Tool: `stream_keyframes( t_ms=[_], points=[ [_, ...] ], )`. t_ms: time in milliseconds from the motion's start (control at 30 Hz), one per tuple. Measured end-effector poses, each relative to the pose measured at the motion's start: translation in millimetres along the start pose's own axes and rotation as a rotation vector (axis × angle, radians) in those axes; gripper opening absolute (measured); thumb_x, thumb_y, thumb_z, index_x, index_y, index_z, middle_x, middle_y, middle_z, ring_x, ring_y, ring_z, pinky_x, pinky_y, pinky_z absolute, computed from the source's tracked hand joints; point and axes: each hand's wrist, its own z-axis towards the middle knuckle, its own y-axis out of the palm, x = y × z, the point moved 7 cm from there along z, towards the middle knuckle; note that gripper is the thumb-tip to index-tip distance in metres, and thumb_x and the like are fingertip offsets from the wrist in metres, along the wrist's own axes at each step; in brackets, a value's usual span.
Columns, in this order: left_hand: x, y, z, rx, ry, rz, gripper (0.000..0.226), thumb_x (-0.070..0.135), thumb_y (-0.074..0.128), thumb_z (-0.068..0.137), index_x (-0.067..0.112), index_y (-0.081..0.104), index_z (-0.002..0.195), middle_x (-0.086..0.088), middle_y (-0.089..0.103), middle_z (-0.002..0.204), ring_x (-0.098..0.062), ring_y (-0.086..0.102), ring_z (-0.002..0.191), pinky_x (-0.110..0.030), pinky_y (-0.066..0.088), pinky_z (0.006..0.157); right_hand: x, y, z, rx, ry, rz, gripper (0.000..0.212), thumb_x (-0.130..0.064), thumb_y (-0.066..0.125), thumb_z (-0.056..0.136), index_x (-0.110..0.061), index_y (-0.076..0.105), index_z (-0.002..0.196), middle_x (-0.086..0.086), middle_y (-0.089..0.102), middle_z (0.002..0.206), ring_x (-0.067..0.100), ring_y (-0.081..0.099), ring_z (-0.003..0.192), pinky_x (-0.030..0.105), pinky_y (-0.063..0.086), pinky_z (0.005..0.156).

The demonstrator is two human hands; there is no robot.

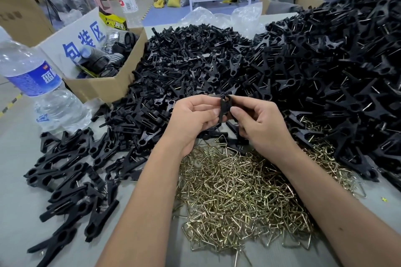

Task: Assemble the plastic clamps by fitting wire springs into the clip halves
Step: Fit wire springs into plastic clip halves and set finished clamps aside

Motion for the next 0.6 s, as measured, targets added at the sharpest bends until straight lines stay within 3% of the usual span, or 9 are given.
stream_keyframes(
  t_ms=[200, 300, 367, 400, 467, 600],
  points=[
    [3, 2, -2, -0.036, 0.019, -0.094, 0.005, 0.003, 0.076, 0.087, 0.008, 0.078, 0.086, -0.008, 0.077, 0.08, -0.015, 0.075, 0.073, -0.018, 0.058, 0.064, -6, -4, 0, -0.016, -0.014, 0.021, 0.033, -0.005, 0.058, 0.104, -0.014, 0.069, 0.134, -0.034, 0.065, 0.071, -0.014, 0.059, 0.061, 0.003, 0.043, 0.055],
    [7, 2, -4, -0.05, 0.059, -0.079, 0.02, 0.01, 0.081, 0.077, 0.006, 0.074, 0.095, -0.006, 0.077, 0.08, -0.014, 0.074, 0.068, -0.019, 0.058, 0.061, -10, -3, -1, -0.082, 0.001, 0.087, 0.032, -0.008, 0.058, 0.105, -0.019, 0.072, 0.131, -0.006, 0.076, 0.079, 0.0, 0.053, 0.055, 0.012, 0.039, 0.05],
    [13, 3, -5, -0.093, 0.116, -0.046, 0.026, 0.007, 0.08, 0.082, 0.009, 0.072, 0.107, -0.006, 0.076, 0.09, -0.019, 0.074, 0.071, -0.021, 0.059, 0.059, -13, -4, -2, -0.114, 0.009, 0.134, 0.03, -0.012, 0.062, 0.103, -0.026, 0.074, 0.127, 0.013, 0.077, 0.087, 0.018, 0.054, 0.06, 0.028, 0.042, 0.052],
    [15, 3, -5, -0.127, 0.146, -0.031, 0.029, 0.005, 0.078, 0.085, 0.012, 0.072, 0.113, -0.006, 0.076, 0.096, -0.022, 0.075, 0.074, -0.021, 0.059, 0.06, -14, -6, -2, -0.118, 0.013, 0.153, 0.029, -0.013, 0.064, 0.102, -0.029, 0.075, 0.125, 0.014, 0.078, 0.09, 0.025, 0.057, 0.065, 0.033, 0.045, 0.055],
    [19, 5, -7, -0.181, 0.164, -0.013, 0.039, 0.008, 0.077, 0.087, 0.019, 0.073, 0.124, -0.007, 0.074, 0.107, -0.024, 0.074, 0.079, -0.021, 0.059, 0.061, -15, -8, -1, -0.129, 0.012, 0.19, 0.025, -0.014, 0.067, 0.101, -0.028, 0.074, 0.12, 0.009, 0.079, 0.094, 0.025, 0.066, 0.075, 0.03, 0.052, 0.059],
    [19, 5, -9, -0.218, 0.153, 0.01, 0.033, 0.016, 0.08, 0.082, 0.018, 0.079, 0.115, -0.014, 0.077, 0.11, -0.026, 0.076, 0.081, -0.021, 0.058, 0.061, -11, -5, 1, -0.18, 0.06, 0.294, 0.017, -0.017, 0.072, 0.095, -0.017, 0.062, 0.109, 0.003, 0.074, 0.086, 0.022, 0.056, 0.064, 0.025, 0.046, 0.052]
  ],
)
